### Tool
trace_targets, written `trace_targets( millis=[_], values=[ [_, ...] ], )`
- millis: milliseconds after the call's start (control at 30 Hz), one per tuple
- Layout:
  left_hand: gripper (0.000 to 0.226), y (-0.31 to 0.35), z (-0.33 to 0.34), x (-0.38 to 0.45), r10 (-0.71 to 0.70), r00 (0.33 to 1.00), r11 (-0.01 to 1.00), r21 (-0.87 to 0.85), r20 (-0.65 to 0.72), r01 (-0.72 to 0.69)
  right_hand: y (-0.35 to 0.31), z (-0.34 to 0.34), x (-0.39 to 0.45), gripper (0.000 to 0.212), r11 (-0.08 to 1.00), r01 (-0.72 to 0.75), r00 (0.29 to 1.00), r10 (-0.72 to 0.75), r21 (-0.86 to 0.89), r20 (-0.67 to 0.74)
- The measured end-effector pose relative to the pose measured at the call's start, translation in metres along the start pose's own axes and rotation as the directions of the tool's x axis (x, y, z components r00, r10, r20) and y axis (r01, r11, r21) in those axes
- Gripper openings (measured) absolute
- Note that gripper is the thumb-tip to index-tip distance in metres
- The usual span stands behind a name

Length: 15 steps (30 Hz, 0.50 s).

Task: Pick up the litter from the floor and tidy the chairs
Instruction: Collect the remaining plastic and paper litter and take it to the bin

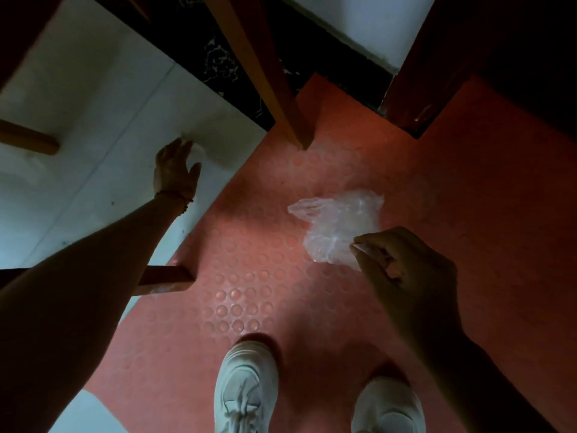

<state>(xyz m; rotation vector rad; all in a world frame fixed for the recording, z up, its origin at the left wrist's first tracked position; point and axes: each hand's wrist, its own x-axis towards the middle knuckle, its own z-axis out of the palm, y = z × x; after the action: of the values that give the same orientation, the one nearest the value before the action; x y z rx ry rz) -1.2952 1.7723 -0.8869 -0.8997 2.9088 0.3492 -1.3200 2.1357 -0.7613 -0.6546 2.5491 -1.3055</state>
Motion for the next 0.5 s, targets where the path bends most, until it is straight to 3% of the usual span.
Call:
trace_targets(
  millis=[133,333,500],
  values=[
    [0.048,-0.006,0.010,0.006,-0.001,1.000,0.999,-0.035,0.003,0.001,0.010,0.012,0.001,0.009,1.000,-0.002,1.000,0.002,0.018,0.007],
    [0.026,0.007,0.010,0.006,-0.093,0.985,0.988,-0.135,-0.146,0.073,0.017,0.025,-0.004,0.008,0.999,-0.024,1.000,0.024,0.031,0.010],
    [0.023,0.026,0.007,-0.021,-0.033,0.995,0.984,-0.177,-0.099,0.015,0.014,0.020,-0.012,0.009,0.999,-0.040,0.999,0.040,0.019,0.016]
  ],
)
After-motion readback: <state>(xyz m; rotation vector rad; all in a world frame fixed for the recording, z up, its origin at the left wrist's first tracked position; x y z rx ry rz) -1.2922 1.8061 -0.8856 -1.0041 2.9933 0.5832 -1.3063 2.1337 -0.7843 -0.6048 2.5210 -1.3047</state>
